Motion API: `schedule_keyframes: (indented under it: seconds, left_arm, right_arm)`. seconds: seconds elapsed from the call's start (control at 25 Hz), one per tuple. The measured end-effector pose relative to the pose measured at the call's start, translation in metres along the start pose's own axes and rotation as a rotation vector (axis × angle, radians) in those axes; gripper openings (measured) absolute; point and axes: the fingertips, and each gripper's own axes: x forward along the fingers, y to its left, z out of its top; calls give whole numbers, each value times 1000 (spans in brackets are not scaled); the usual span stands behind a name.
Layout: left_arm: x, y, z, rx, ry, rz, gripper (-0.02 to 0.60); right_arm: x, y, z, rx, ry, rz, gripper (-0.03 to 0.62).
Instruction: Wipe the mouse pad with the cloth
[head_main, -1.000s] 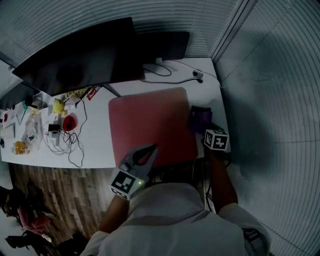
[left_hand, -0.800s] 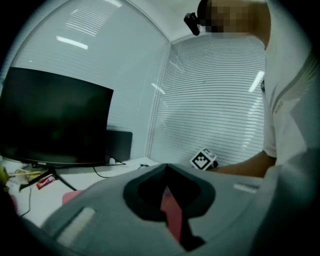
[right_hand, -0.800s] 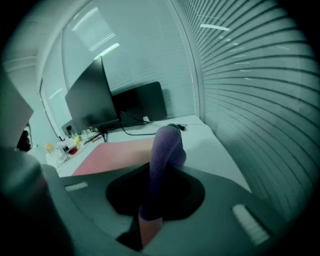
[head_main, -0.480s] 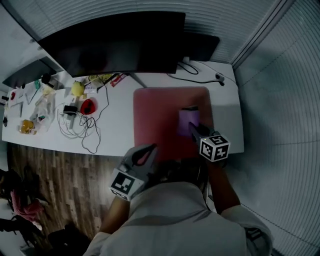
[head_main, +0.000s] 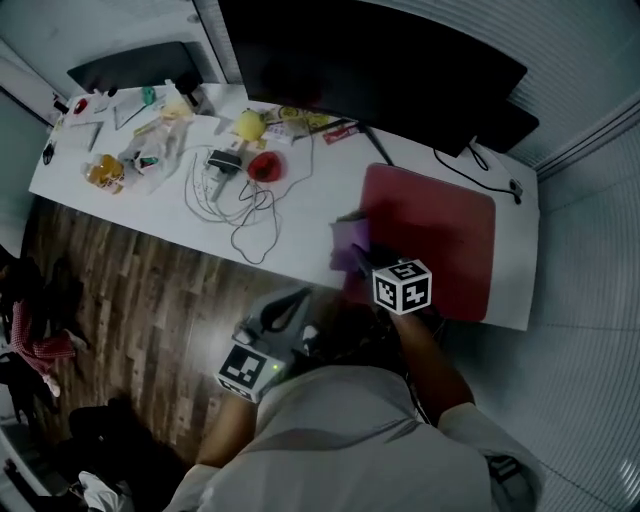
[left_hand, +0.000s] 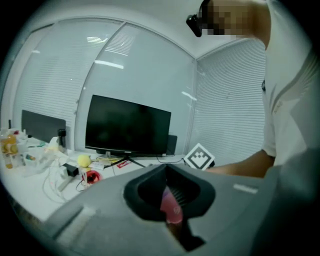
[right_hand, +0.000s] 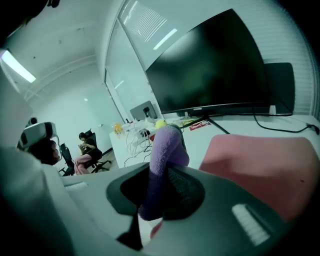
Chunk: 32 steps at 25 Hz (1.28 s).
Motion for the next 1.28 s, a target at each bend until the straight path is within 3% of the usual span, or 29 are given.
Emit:
schedule_keyframes:
  seconds: [0.24,0.6,0.84,1.28]
  left_arm:
    - [-37,31,-28,-22,9,17,3]
    - [-22,23,-28,-30,0,0,2]
    - [23,-17,-17,-15,2,-20,3]
    - [125,-123,-3,8,14,-83,3]
  right_arm:
    - [54,-5,-48,7,130,-72,51]
    - [19,-65,-83,92,164,-223,51]
    - [-27,-120,-94,123,143,-274,51]
    - [-161,-244,-134,179,129,-383,51]
